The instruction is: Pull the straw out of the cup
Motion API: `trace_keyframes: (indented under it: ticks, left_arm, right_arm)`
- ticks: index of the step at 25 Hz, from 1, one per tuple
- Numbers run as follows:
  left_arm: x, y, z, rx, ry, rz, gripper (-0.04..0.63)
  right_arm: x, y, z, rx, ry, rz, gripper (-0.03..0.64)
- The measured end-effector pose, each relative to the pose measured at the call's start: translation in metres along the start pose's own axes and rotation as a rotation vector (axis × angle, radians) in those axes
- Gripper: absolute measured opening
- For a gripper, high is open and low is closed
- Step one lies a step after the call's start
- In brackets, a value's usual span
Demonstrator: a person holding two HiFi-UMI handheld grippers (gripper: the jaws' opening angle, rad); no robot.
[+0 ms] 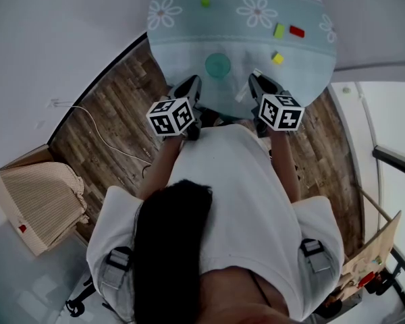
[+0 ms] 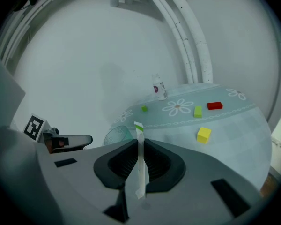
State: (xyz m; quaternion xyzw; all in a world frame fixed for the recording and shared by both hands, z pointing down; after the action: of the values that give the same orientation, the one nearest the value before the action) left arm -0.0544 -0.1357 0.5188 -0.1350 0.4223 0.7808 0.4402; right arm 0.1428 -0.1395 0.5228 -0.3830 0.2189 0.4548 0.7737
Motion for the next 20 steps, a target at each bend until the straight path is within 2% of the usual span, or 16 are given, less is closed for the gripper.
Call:
trace_keyframes:
  ticks: [7, 20]
  left_arm:
    - [0.002, 0.010, -0.003, 0.007, 0.002, -0.027, 0.011]
    - [0.005, 0.022, -0.015, 0.005, -0.010, -0.065, 0.011]
  right_arm:
    - [-0.014, -0.008, 0.003, 0.009, 0.032, 0.013, 0.057]
    - [-0.044, -0.025, -0.005, -0.053, 0.036, -0.006, 0.057]
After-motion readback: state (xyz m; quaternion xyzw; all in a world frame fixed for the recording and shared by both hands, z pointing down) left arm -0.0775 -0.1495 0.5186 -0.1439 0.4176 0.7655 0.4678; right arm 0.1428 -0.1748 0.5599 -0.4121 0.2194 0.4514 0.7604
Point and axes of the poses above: the fingertips, and each gripper's own axes: x backward along the fingers, y to its left, z out of its underside, the point moved 3 cm from there along x, backward along the fingers, and after that the axes turned 11 degrees about y, right-handed, at the moved point
